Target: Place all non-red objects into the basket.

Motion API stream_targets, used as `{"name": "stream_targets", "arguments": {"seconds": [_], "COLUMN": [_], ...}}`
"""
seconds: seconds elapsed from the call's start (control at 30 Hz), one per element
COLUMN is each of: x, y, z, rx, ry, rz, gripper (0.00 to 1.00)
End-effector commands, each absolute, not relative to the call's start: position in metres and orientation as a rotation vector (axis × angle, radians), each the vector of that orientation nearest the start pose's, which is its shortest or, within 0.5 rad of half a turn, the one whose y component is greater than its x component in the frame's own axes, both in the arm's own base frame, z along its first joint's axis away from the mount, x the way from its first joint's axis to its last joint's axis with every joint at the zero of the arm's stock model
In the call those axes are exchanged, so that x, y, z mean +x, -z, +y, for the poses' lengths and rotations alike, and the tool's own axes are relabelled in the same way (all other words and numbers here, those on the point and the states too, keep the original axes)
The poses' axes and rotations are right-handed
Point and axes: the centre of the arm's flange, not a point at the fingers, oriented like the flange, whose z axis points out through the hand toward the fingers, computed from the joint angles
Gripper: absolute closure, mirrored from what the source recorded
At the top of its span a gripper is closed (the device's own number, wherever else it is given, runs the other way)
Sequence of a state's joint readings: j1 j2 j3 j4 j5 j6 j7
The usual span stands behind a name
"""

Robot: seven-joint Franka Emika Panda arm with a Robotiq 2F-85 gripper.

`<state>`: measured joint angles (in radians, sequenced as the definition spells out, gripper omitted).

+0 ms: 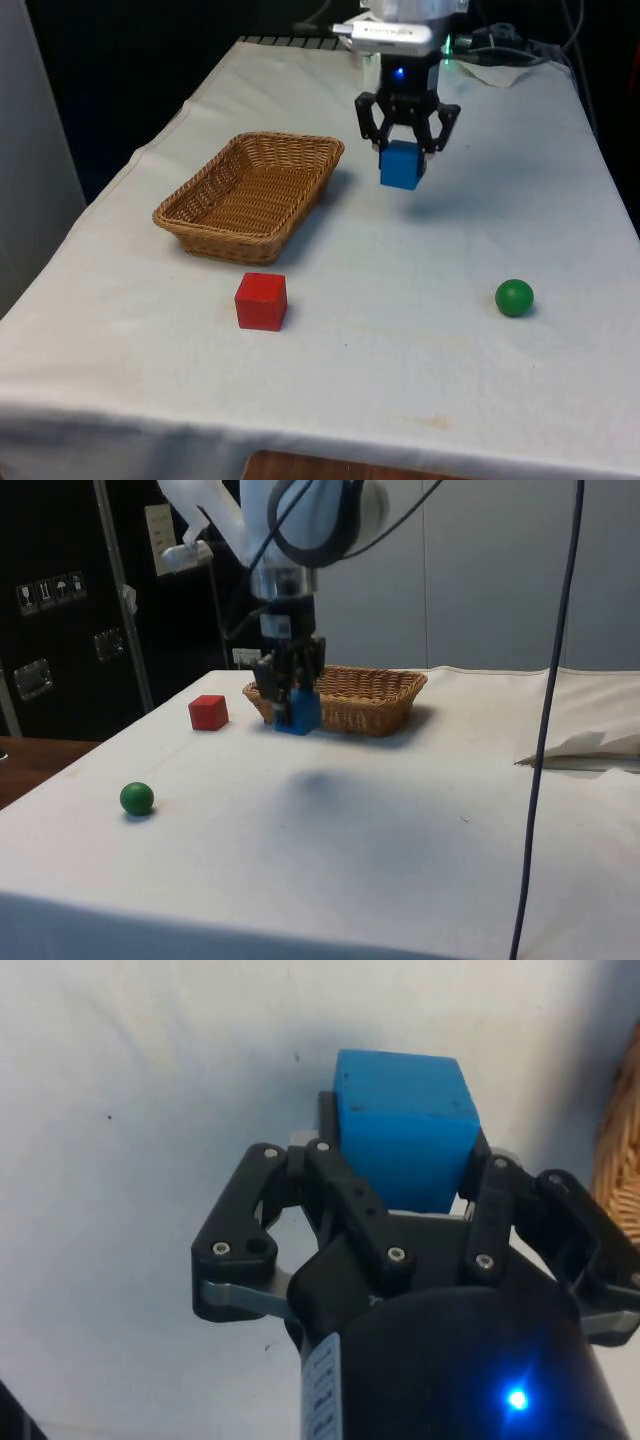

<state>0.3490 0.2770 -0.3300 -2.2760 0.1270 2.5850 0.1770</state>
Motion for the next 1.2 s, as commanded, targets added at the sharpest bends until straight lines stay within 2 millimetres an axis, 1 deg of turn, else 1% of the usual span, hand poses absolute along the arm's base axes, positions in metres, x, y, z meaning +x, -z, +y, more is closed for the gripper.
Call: {"name": "stream_targets", "arguments": {"seconds": [0.0,0.13,0.17,0.2,0.23,0.27,0.37,0.53,0.57,0.6,0.8,0.87,0.9,0.97,1.03,1.1,1.17], "x": [0.542,0.548,0.552,0.553,0.552,0.554,0.559,0.565,0.565,0.566,0.574,0.575,0.574,0.579,0.580,0.583,0.584], "y": [-0.250,-0.265,-0.271,-0.274,-0.270,-0.277,-0.288,-0.301,-0.298,-0.303,-0.316,-0.319,-0.318,-0.323,-0.323,-0.325,-0.324], "z": [0.002,-0.006,-0.010,-0.013,-0.009,-0.015,-0.024,-0.038,-0.034,-0.040,-0.059,-0.064,-0.062,-0.073,-0.075,-0.084,-0.085], "rx": [-3.133,-3.130,-3.129,-3.128,-3.123,-3.129,-3.132,-3.135,-3.130,-3.135,-3.134,-3.134,-3.137,-3.136,-3.137,-3.139,-3.149], "ry": [0.074,0.071,0.069,0.068,0.075,0.065,0.062,0.055,0.064,0.054,0.058,0.063,0.074,0.072,0.073,0.080,0.093], "rz": [0.396,0.407,0.412,0.416,0.412,0.418,0.429,0.441,0.440,0.443,0.449,0.453,0.451,0.456,0.455,0.458,0.460], "gripper": [0.97,0.97,0.97,0.97,0.97,0.97,0.97,0.97,0.97,0.97,0.97,0.97,0.97,0.97,0.97,0.97,0.97]}}
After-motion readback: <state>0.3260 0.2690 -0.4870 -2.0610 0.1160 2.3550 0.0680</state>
